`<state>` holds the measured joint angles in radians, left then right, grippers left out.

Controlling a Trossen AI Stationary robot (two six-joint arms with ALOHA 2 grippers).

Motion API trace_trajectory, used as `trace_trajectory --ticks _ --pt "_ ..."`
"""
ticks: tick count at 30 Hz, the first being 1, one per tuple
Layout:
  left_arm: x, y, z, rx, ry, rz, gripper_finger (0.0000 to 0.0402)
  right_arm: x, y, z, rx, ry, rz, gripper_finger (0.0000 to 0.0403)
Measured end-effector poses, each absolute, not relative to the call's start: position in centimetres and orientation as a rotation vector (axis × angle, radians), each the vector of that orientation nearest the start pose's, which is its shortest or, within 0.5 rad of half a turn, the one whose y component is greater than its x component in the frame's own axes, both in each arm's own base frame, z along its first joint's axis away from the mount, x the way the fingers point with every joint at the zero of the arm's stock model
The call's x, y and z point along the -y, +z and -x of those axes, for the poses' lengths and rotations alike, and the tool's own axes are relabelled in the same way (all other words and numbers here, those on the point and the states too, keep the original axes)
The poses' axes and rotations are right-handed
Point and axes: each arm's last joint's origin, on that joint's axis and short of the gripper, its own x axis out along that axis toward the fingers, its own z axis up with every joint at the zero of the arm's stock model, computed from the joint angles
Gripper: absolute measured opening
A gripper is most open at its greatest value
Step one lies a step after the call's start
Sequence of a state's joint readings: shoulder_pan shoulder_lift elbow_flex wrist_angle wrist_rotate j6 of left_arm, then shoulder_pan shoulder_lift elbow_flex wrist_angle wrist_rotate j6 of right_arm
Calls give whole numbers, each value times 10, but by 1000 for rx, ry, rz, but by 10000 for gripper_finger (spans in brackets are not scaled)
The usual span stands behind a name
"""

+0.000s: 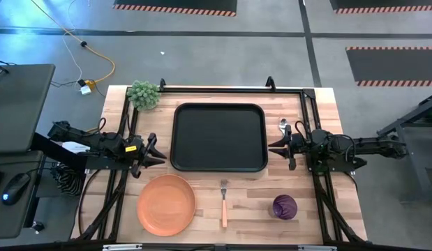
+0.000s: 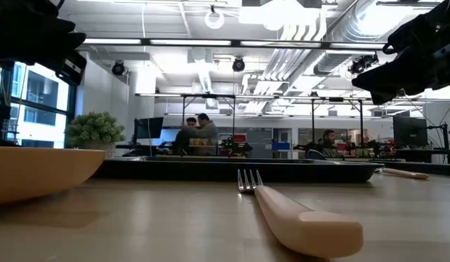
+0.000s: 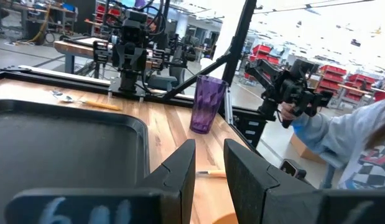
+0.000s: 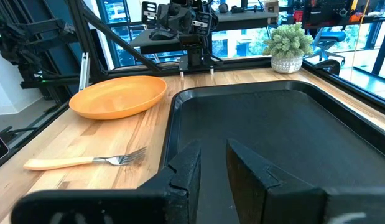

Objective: Pick and place plate/cup/fork/spoon on tray
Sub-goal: Put the violet cup on the black serving tray

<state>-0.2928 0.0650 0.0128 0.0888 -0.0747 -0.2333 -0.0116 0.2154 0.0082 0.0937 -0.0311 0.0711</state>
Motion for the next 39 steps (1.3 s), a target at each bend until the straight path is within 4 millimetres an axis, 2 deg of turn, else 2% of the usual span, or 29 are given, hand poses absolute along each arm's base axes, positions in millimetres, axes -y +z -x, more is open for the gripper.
trace_trajectory --ticks 8,13,18,23,30,34,39 --pt "25 173 -97 32 -168 243 76 0 165 -111 -48 22 -113 69" --pt "25 173 -98 33 -153 243 76 0 185 -110 10 26 -130 73" --pt "25 173 -98 33 -153 243 76 0 203 -108 60 30 -130 105" --pt "25 173 -98 33 -152 243 76 -1 232 -103 94 56 -128 142" --pt "25 173 -98 32 -151 243 76 -3 291 -95 35 115 -237 158" --pt "25 173 -98 31 -151 243 76 -5 319 -102 -67 128 -375 153" --pt "25 173 -98 31 -151 243 76 -12 341 -120 -274 130 -572 146"
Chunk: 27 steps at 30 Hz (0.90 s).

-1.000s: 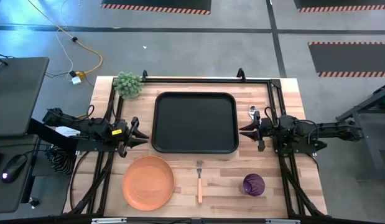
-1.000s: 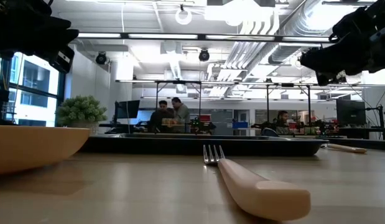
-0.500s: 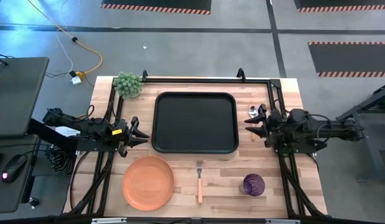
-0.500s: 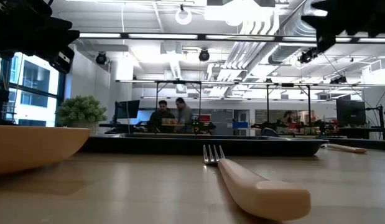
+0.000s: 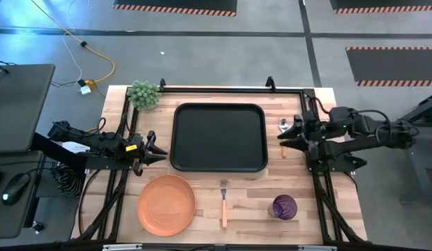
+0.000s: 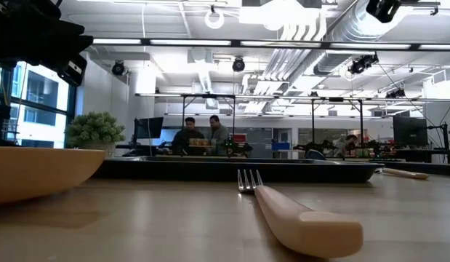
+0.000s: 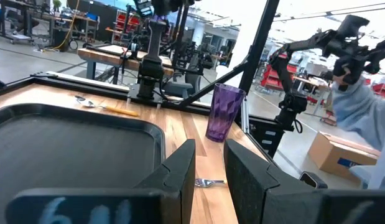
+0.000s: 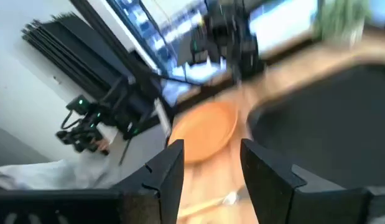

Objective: Pick and place plate/cup/fork/spoon on tray
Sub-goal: Put the violet cup on the black serving tray

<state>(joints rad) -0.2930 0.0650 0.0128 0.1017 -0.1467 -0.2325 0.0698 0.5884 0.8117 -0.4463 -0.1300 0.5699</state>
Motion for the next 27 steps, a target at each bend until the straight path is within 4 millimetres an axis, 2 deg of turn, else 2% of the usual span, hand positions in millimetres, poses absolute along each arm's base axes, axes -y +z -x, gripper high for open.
trace_trajectory --ticks 4,9,13,19,27 --pt "25 172 -98 31 -149 243 76 -23 361 -140 -363 156 -671 141" --pt "24 172 -98 28 -127 242 76 -43 388 -166 -434 216 -698 140" --pt "24 172 -98 24 -126 241 76 -55 399 -177 -578 157 -688 140" --pt "24 172 -98 25 -126 241 76 -69 397 -185 -807 -39 -742 139" --pt "24 172 -98 28 -98 242 76 -97 382 -197 -978 -107 -881 139"
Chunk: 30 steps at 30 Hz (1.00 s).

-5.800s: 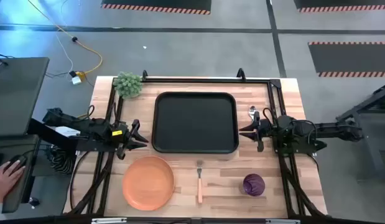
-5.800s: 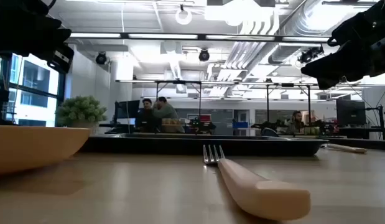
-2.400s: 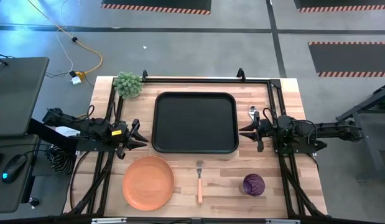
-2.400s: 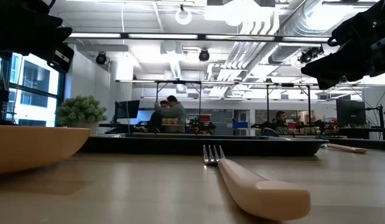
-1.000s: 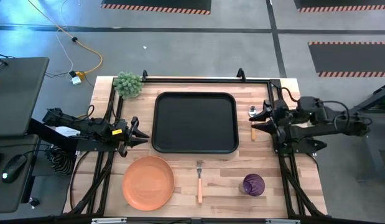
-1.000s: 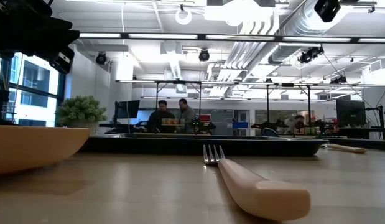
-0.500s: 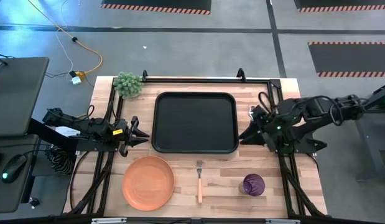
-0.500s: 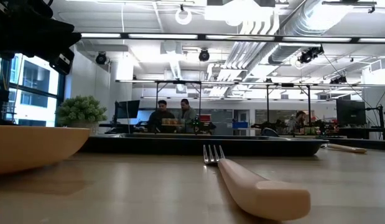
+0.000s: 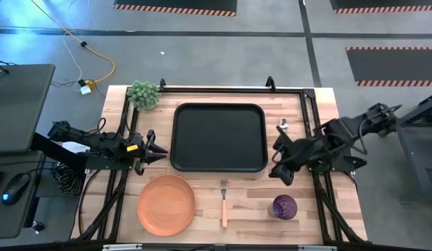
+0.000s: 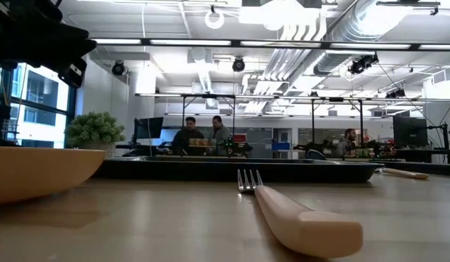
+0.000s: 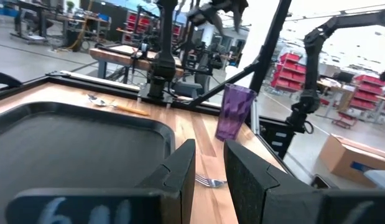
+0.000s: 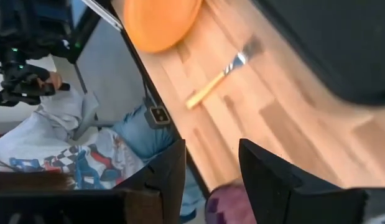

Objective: Pick and place plate/cup/fork/spoon on tray
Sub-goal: Put the violet cup on the black serving tray

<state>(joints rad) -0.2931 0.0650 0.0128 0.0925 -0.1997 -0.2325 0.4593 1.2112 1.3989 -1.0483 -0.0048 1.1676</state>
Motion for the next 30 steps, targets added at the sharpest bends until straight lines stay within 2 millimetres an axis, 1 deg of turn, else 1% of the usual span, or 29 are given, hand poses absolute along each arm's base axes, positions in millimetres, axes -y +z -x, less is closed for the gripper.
trace_trajectory --ticks 5,11,18,24,30 --pt "23 172 -98 29 -73 242 76 -115 374 -199 -1046 -145 -941 139" --pt "23 170 -98 11 -71 237 76 -137 365 -197 -1110 -178 -991 139" --pt "23 170 -98 11 -67 237 76 -161 352 -197 -1174 -219 -996 139" --pt "21 170 -98 19 6 238 76 -181 338 -201 -1219 -236 -971 139" --pt "19 170 -98 26 64 238 76 -193 327 -208 -1240 -246 -945 139"
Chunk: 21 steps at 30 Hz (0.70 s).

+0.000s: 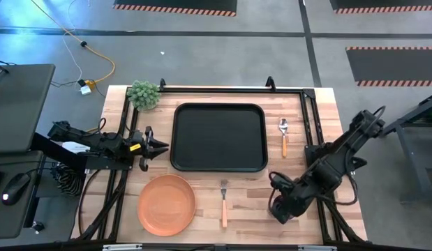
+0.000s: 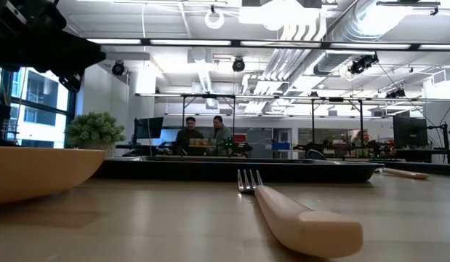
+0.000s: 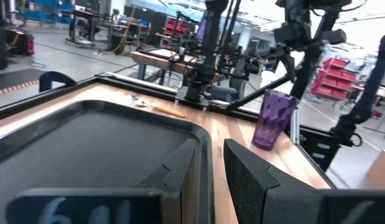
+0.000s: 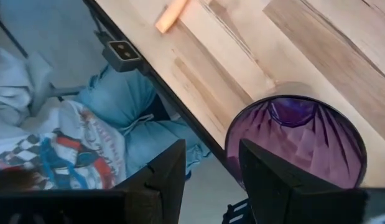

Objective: Pick and place plate/cup/fork/spoon on tray
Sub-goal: Put the violet cup on the black serving tray

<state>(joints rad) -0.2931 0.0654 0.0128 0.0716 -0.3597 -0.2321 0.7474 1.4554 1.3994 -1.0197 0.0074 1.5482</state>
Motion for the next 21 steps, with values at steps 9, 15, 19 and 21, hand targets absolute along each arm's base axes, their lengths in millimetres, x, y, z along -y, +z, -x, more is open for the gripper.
trace_trajectory --ticks 9,15,19,21 --pt "19 170 -98 26 69 239 76 -200 313 -216 -1265 -285 -913 139" --pt "19 170 -98 26 69 239 76 -203 306 -220 -1280 -307 -893 139" --pt "19 170 -98 26 68 239 76 -207 298 -224 -1297 -328 -875 139" --pt "19 170 -98 26 68 238 76 -209 294 -226 -1308 -339 -867 139"
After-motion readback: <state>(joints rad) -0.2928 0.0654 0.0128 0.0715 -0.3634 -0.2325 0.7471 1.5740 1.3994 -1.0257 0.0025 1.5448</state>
